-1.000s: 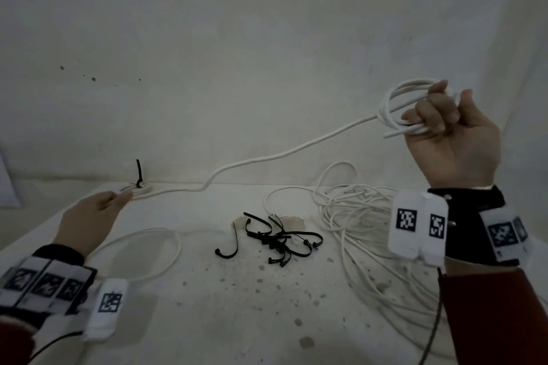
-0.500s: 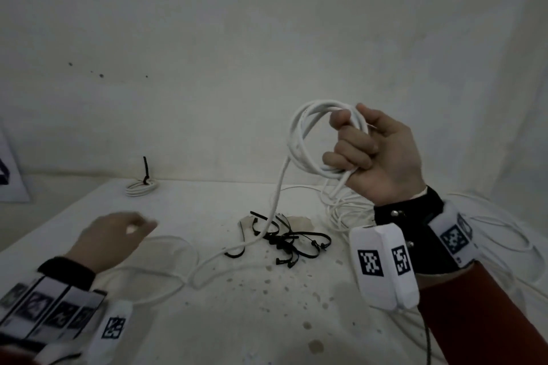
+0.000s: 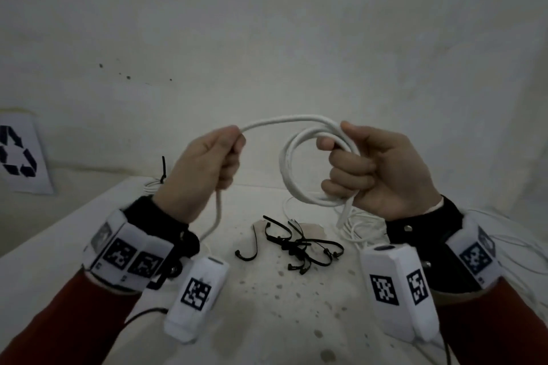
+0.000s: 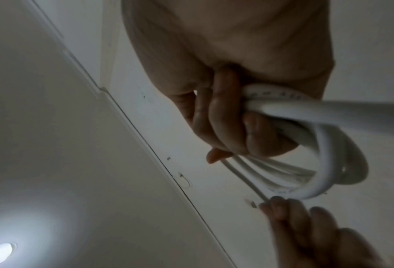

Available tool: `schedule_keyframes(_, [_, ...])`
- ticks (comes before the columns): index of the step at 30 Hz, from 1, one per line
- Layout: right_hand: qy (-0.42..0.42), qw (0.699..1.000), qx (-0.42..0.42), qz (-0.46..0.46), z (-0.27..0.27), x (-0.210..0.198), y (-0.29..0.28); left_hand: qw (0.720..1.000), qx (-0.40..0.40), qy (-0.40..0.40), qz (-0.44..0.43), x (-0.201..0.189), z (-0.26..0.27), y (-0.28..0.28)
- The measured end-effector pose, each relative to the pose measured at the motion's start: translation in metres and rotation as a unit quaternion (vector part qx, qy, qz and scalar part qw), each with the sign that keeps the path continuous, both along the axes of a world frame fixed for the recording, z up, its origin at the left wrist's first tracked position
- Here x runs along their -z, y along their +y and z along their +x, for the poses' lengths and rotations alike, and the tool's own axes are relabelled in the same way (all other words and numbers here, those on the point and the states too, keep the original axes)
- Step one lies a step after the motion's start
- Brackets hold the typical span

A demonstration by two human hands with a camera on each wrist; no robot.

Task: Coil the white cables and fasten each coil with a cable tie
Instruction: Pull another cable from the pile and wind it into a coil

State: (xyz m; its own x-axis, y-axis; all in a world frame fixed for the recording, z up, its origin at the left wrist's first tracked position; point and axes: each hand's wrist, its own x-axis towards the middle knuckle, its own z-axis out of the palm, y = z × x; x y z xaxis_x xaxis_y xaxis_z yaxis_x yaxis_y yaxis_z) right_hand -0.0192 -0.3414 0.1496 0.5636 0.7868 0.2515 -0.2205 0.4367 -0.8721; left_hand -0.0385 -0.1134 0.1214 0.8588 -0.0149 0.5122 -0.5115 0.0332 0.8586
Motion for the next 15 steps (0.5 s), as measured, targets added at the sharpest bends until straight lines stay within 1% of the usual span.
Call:
schedule_keyframes(1, [-0.010,0.999,0.026,-0.016,-0.002,0.003,-0.001,0.999,-0.025,-0.019,0.009,-0.005,0.001,0.003])
schedule_keyframes(3, [-0.008,0.999,0.033,-0.011,-0.003,0.009,-0.002,0.998,-0.048,-0.039,0.032,-0.007,0.001,0.005])
schedule_keyframes(6, [0.018,0.999,-0.020,0.036,-0.002,0.011,-0.005,0.994,-0.061,-0.048,0.080,0.002,-0.001,0.000])
schedule_keyframes(9, [0.020,0.996,-0.040,0.081,-0.002,0.011,-0.003,0.987,-0.074,-0.070,0.126,0.016,-0.001,-0.008])
schedule_keyframes(11, [0.020,0.991,-0.038,0.125,-0.004,0.013,0.003,0.987,-0.062,-0.074,0.127,0.024,-0.002,-0.014])
schedule_keyframes(13, [0.022,0.983,-0.019,0.179,-0.006,0.015,0.009,0.987,-0.057,-0.077,0.126,0.032,-0.002,-0.018])
schedule_keyframes(15, [0.023,0.969,0.019,0.244,-0.009,0.013,0.011,0.982,-0.080,-0.084,0.147,0.042,-0.001,-0.019])
